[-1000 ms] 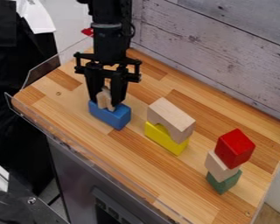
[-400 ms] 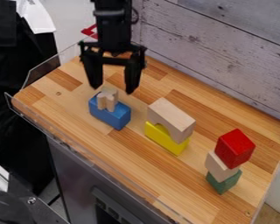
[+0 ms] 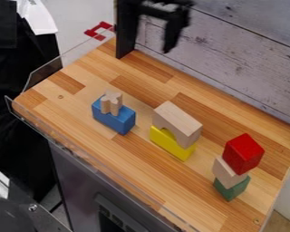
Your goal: Remove the plus from arch and put it on top of the blue block
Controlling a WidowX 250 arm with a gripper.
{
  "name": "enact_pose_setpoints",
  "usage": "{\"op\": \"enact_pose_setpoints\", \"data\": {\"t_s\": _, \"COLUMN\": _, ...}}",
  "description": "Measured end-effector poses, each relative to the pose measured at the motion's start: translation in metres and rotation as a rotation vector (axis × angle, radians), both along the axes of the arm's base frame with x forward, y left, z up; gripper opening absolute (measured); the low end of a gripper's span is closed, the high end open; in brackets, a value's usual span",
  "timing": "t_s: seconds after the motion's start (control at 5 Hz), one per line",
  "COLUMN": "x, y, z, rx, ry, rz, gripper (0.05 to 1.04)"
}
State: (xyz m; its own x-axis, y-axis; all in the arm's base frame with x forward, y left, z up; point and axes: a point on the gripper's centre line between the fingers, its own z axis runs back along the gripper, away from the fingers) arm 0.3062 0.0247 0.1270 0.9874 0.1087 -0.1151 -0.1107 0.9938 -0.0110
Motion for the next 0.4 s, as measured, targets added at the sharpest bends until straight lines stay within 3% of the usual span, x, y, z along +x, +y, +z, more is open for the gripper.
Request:
{"op": "enact_pose_setpoints", "data": {"t_s": 0.2, "x": -0.004, "y": -0.033, "z": 0.001, "rx": 0.024, "ry": 0.041, "rz": -0.056, "gripper": 0.999}}
{"op": "enact_pose_setpoints", "data": {"t_s": 0.4, "x": -0.024, "y": -0.053, "z": -0.004, "rx": 0.003, "ry": 0.054, "rz": -0.051, "gripper": 0.999}}
